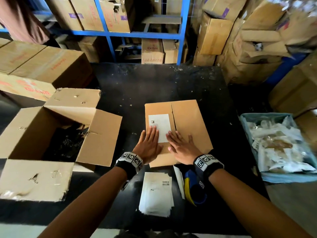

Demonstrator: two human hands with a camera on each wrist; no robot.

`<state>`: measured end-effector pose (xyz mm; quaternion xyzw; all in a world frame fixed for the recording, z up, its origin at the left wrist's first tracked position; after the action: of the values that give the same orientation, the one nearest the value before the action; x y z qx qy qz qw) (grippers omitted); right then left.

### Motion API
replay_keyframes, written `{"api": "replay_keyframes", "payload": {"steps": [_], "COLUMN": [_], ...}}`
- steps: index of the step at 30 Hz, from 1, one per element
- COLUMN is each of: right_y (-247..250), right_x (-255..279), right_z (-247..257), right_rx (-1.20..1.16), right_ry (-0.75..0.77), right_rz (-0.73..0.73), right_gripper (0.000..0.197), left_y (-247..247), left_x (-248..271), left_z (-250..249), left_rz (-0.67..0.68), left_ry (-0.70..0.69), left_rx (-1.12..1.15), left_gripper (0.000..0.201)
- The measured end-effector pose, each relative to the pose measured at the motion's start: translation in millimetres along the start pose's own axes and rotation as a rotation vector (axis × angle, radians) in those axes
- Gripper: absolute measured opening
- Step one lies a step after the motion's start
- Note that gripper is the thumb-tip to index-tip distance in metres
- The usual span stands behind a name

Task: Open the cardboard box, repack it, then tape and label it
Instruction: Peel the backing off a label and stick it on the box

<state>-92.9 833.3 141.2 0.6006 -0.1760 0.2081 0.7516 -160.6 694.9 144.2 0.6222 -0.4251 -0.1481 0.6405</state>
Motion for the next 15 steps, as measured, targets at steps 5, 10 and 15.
{"api": "replay_keyframes", "payload": {"steps": [5, 10, 15], "right_y": [-1, 7, 23], "right_x": [0, -5, -23], "right_z": [2, 3, 1], "right_rx": [0.039, 0.037, 0.065], "right_ry": [-0.004, -0.005, -0.019], "right_rz": [-0.075, 0.0, 0.014], "right_gripper": [0.081, 0.064, 0.065], "left_y": [-11, 3, 10], "left_x": [39, 37, 29], "left_z": [-18, -9, -4], "left_rz": [0.026, 0.076, 0.136], "left_ry": [-0.093, -0.087, -0.085], "left_rx": [-0.074, -0.073, -0.098], "left_gripper": [0.076, 0.071, 0.076]}}
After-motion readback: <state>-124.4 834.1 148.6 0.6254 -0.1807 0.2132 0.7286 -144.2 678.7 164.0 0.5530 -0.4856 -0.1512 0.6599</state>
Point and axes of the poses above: each hand's wrist, its own x-axis away from the middle knuckle, its own y-axis out of the back of the hand, z = x × y, the point moved 7 cm from there along -x, towards the middle knuckle, and after that the axes turned 7 degrees about z, right-handed, at the moved point
